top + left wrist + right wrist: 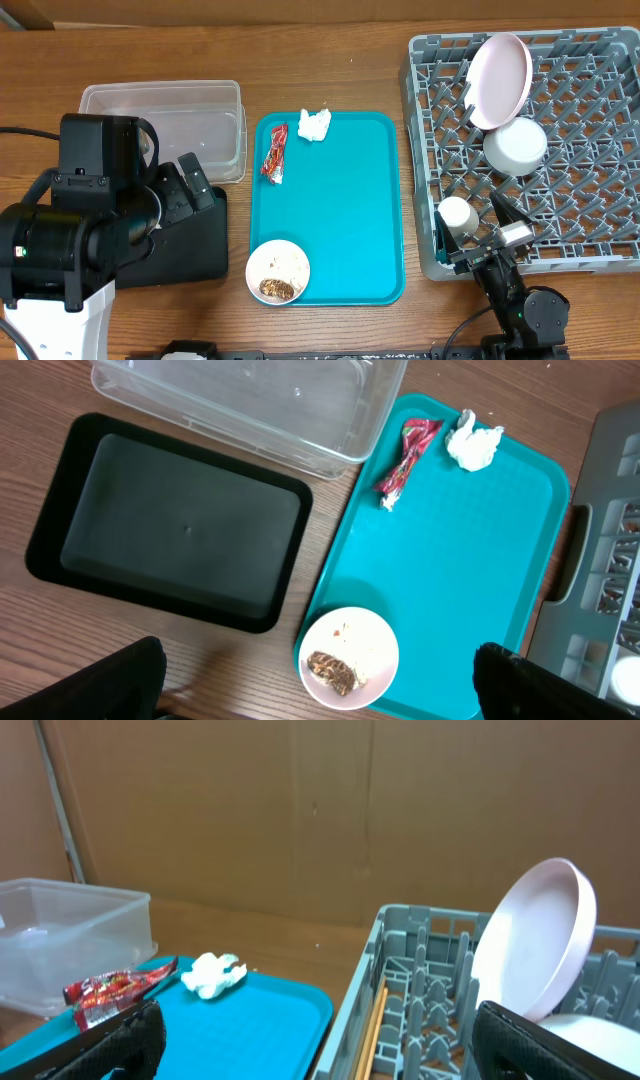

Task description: Sort waste into correct bins and load items into the dishwasher

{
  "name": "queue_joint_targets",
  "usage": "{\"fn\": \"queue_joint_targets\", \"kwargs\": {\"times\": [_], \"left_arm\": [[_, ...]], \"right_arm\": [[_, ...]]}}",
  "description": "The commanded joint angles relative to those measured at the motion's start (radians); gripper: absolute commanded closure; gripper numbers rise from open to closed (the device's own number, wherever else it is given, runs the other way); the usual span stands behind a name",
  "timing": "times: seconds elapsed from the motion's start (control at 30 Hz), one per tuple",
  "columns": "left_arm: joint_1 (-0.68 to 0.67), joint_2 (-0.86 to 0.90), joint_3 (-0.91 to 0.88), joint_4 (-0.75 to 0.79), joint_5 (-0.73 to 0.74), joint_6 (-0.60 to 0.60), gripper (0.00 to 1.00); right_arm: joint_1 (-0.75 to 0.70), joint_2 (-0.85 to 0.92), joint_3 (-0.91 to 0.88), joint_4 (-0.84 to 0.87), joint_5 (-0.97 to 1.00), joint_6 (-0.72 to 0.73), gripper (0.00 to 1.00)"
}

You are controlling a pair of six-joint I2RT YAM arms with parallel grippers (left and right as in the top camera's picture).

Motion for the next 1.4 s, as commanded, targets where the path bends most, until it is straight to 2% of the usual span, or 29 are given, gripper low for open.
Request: {"fn": "queue_joint_targets", "kwargs": {"times": [0.0,0.07,0.77,0.97,1.1,1.2,1.27,1.37], "left_arm": [[0.005,0.006,0.010,0.001,-0.019,-0.014,0.00],[0.005,0.006,0.010,0.001,-0.019,-0.014,0.00],[0.005,0.006,0.010,0.001,-0.019,-0.014,0.00],[0.005,0.006,0.010,0.034,0.188,-0.110,0.00],[-0.023,0.029,0.006,0.094,0.344,-0.065,0.02],[-0.129,0.078,-0.010,0.087,0.313,-0.069,0.11],[-0.217,0.117,-0.031,0.086,0.227,-0.099,0.13],[-0.348,0.187,-0.085,0.093,0.062,-0.210,0.13]], "right_arm": [[-0.004,-0.011,-0.010,-0.034,0.010,-0.001,0.00],[-0.004,-0.011,-0.010,-0.090,0.010,0.000,0.00],[-0.004,-0.008,-0.010,-0.082,0.010,-0.001,0.00],[-0.004,-0.008,-0.010,-0.082,0.010,-0.001,0.00],[-0.004,-0.008,-0.010,-0.082,0.010,-0.001,0.00],[-0.004,-0.008,-0.010,-0.082,0.010,-0.001,0.00],[-0.004,-0.008,-0.010,-0.082,0.010,-0.001,0.00],[-0.004,-0.008,-0.010,-0.082,0.010,-0.001,0.00]]}}
